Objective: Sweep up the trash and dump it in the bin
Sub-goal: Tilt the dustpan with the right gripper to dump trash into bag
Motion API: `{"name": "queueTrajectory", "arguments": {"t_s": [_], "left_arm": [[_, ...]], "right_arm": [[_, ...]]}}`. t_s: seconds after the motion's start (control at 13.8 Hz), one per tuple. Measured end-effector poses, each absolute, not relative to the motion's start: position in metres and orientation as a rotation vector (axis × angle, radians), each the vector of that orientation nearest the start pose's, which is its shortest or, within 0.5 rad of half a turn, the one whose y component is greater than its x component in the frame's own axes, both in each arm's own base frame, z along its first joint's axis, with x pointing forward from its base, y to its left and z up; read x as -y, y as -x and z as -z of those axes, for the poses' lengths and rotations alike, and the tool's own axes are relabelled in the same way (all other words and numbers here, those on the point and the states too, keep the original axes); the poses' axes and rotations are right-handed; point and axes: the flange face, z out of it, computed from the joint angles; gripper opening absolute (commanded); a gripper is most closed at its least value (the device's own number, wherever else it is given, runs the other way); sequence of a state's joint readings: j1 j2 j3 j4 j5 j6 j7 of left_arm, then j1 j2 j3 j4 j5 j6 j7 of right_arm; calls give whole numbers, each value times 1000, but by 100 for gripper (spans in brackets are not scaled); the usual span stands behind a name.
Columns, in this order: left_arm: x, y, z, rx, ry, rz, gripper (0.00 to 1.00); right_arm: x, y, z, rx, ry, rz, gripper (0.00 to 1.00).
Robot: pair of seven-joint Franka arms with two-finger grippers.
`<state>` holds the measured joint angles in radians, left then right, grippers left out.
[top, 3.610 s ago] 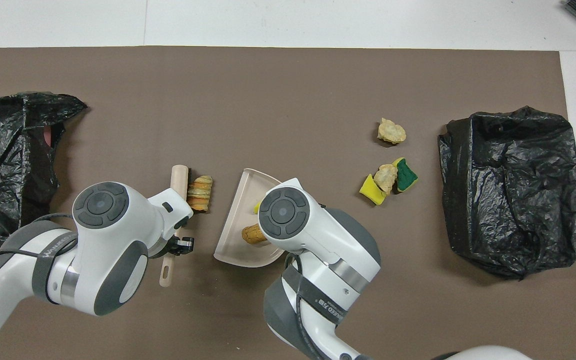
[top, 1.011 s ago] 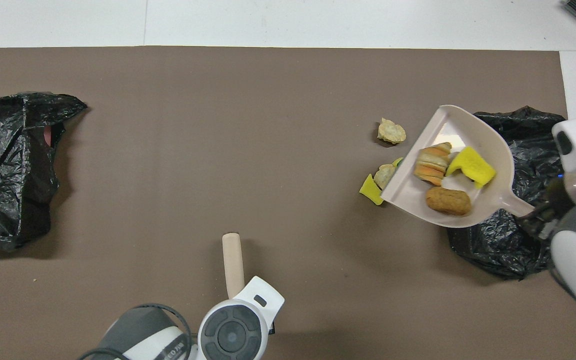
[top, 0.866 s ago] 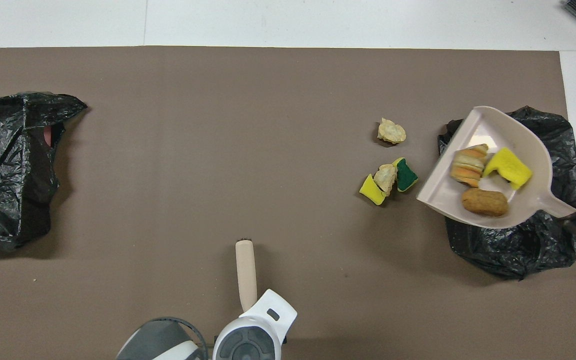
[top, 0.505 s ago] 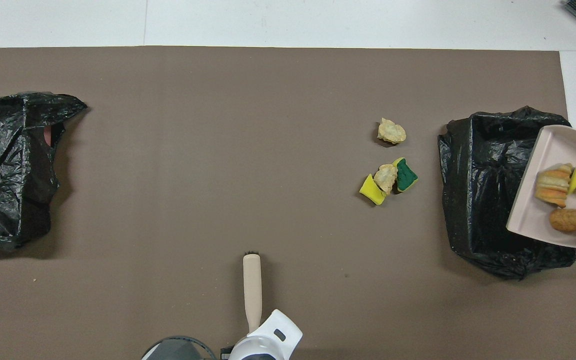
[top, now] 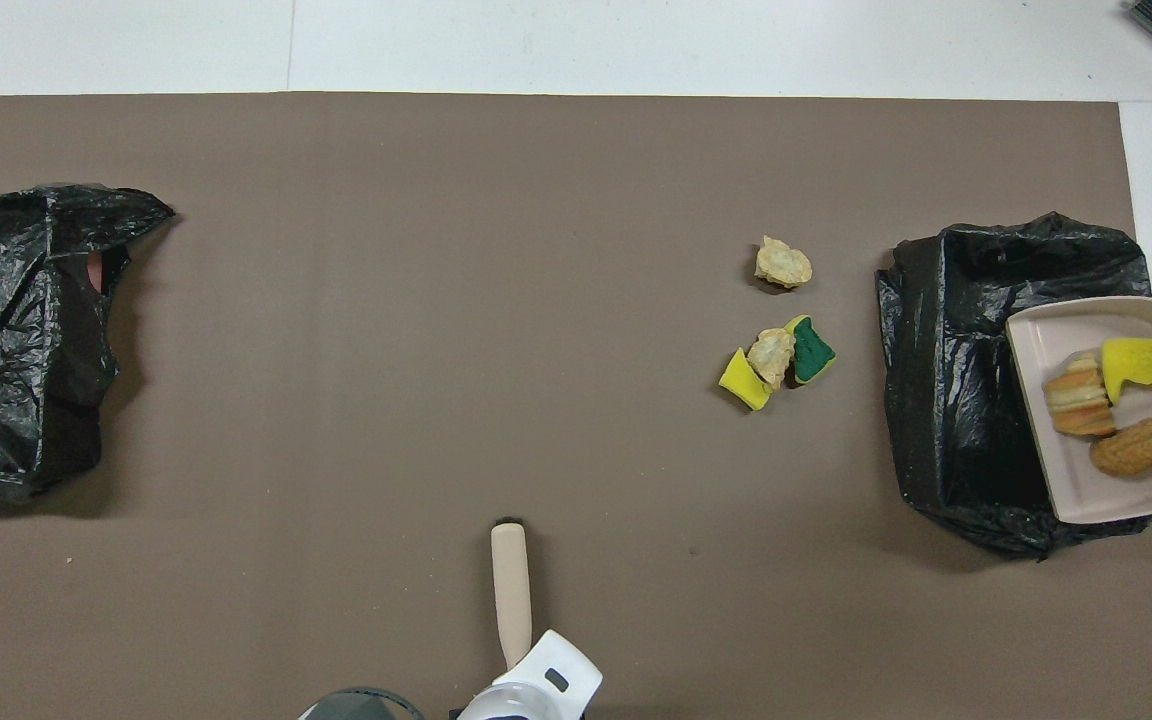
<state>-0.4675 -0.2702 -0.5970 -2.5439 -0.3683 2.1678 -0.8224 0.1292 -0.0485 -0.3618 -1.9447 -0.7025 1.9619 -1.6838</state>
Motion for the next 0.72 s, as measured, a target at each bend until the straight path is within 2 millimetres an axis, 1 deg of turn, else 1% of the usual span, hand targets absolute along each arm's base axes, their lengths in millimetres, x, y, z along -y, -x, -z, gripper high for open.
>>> {"name": "queueTrajectory", "arguments": {"t_s": [0.14, 0.22, 0.29, 0.36, 0.51, 0.58, 0.65, 0.72], "left_arm": [[372, -197, -340, 23, 3110, -309, 44], [371, -197, -339, 18, 3109, -315, 67], [370, -198, -339, 1, 3110, -321, 81], [369, -199, -339, -27, 3114, -325, 100], [368, -207, -341, -74, 3128, -337, 100], [367, -217, -343, -85, 3144, -346, 100], [365, -233, -349, -75, 3168, -353, 100], [361, -256, -357, -63, 3201, -355, 100]], "right_arm": [[164, -533, -513, -2028, -1647, 733, 0], [161, -534, -510, -2045, -1595, 766, 0], [159, -535, -510, -2051, -1545, 792, 0], [156, -537, -511, -2048, -1503, 808, 0], [152, -538, -512, -2047, -1469, 821, 0], [149, -538, -512, -2047, -1451, 830, 0], [145, -538, -513, -2041, -1435, 848, 0], [140, -536, -515, -2020, -1425, 880, 0]]}}
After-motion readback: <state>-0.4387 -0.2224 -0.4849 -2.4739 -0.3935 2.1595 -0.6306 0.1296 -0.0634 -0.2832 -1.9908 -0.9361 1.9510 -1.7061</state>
